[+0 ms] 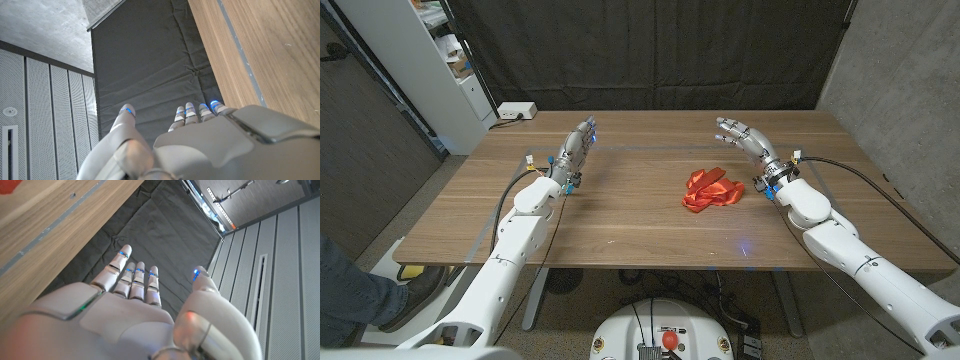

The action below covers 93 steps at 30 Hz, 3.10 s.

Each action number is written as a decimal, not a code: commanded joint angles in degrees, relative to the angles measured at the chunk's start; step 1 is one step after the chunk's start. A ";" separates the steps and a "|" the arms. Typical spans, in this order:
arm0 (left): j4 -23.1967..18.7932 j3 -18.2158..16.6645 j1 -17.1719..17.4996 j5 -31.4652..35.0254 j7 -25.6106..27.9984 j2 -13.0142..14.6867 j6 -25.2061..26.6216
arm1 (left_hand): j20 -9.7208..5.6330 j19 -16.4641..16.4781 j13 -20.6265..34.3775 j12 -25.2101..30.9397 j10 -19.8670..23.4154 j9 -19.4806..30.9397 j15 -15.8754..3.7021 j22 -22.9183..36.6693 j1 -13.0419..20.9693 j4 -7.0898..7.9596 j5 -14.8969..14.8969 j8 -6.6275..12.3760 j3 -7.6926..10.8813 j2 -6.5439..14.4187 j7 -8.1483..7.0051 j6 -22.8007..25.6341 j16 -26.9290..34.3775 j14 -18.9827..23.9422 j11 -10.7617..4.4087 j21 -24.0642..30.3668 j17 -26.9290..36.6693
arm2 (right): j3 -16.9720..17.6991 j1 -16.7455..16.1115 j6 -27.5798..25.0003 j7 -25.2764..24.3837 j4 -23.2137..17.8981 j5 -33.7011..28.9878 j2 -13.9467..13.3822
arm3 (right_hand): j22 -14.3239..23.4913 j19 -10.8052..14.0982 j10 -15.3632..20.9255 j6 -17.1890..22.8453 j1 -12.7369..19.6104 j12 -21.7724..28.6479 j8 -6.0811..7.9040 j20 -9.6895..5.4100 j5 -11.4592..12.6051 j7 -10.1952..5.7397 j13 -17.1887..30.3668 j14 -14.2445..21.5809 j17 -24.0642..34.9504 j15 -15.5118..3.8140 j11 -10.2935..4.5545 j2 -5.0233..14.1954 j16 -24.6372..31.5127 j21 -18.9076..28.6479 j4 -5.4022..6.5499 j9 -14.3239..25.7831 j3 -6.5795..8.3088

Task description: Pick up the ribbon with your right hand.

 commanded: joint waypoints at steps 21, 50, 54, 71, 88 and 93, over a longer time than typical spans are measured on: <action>0.21 0.23 -0.87 0.38 -0.37 0.20 0.34 | 0.53 -0.51 0.12 0.24 -0.14 0.12 0.21 0.21 0.09 -0.52 -0.26 0.16 0.14 0.94 -0.22 0.38 0.16 0.33 -0.18 0.00 0.11 | 1.20 -2.36 -6.53 -6.64 -9.45 -17.89 -6.34 | 0.23 -0.24 -0.26 0.17 2.39 -0.57 -0.34 -0.22 0.45 -0.80 0.20 -0.54 -0.53 0.04 -0.49 -0.53 -0.55 -1.17 -1.13 0.21 0.43; 0.75 0.12 -0.84 0.24 -0.63 0.19 -0.23 | 0.79 -0.77 0.13 0.19 -0.13 0.13 0.18 0.23 0.05 -0.70 -0.35 0.10 0.15 1.14 -0.24 0.41 0.15 0.36 -0.33 0.01 0.13 | 1.47 -3.16 -5.94 -13.14 -10.26 -31.22 -5.52 | 0.23 -0.75 -1.84 -0.72 3.30 -1.44 -1.00 -0.17 0.82 -1.81 0.26 -1.48 -0.86 -0.03 -1.31 -1.68 -0.91 -2.09 -1.31 0.25 0.42; 1.02 0.19 -1.00 0.26 -0.77 0.15 -0.39 | 0.81 -0.79 0.13 0.19 -0.12 0.13 0.19 0.23 0.04 -0.72 -0.35 0.11 0.15 1.16 -0.28 0.43 0.15 0.37 -0.26 0.02 0.13 | 1.63 -3.48 -6.55 -13.54 -11.05 -32.76 -5.86 | 0.23 -0.76 -2.01 -0.94 3.33 -1.52 -1.11 -0.20 0.94 -2.03 0.27 -1.59 -0.88 0.02 -1.51 -1.90 -0.93 -2.17 -1.29 0.26 0.36; 1.54 0.40 -1.64 0.38 -1.34 0.37 -0.40 | -0.76 0.41 0.13 0.34 0.54 0.13 0.27 0.18 0.07 -1.01 -0.39 0.17 0.15 1.32 -0.07 0.96 0.25 1.08 -0.05 0.38 0.10 | 2.05 -4.33 -9.58 -14.14 -14.68 -39.36 -7.58 | 0.23 -1.05 -2.76 -1.89 3.48 -1.80 -1.52 0.05 1.44 -2.29 0.32 -2.33 -0.90 0.40 -1.36 -2.39 -1.09 -2.52 -1.17 0.29 0.29; 1.86 -0.02 -1.96 -0.13 -2.15 0.55 -0.41 | -0.56 0.02 0.14 0.17 0.19 0.13 0.36 0.18 0.05 -1.10 -0.39 0.09 0.13 1.38 -0.02 0.86 0.11 0.79 -0.08 0.20 0.11 | 1.76 -4.42 -11.62 -13.49 -16.58 -42.65 -8.46 | 0.25 -1.49 -3.81 -2.58 3.69 -2.07 -1.73 0.81 2.00 -2.83 0.37 -2.84 -0.90 0.94 -1.19 -2.64 -1.10 -2.85 -1.00 0.33 0.33; 1.91 0.00 -2.02 -0.15 -2.30 0.49 -0.68 | -0.45 -0.10 0.14 0.12 0.10 0.14 0.39 0.18 0.04 -1.12 -0.39 0.06 0.13 1.40 -0.02 0.80 0.08 0.72 -0.05 0.16 0.11 | 1.82 -4.92 -12.48 -13.63 -17.52 -43.99 -8.84 | 0.25 -1.51 -3.87 -2.68 3.73 -2.06 -1.76 0.98 2.11 -2.96 0.38 -2.88 -0.90 0.87 -1.54 -2.69 -1.07 -2.88 -0.97 0.34 0.33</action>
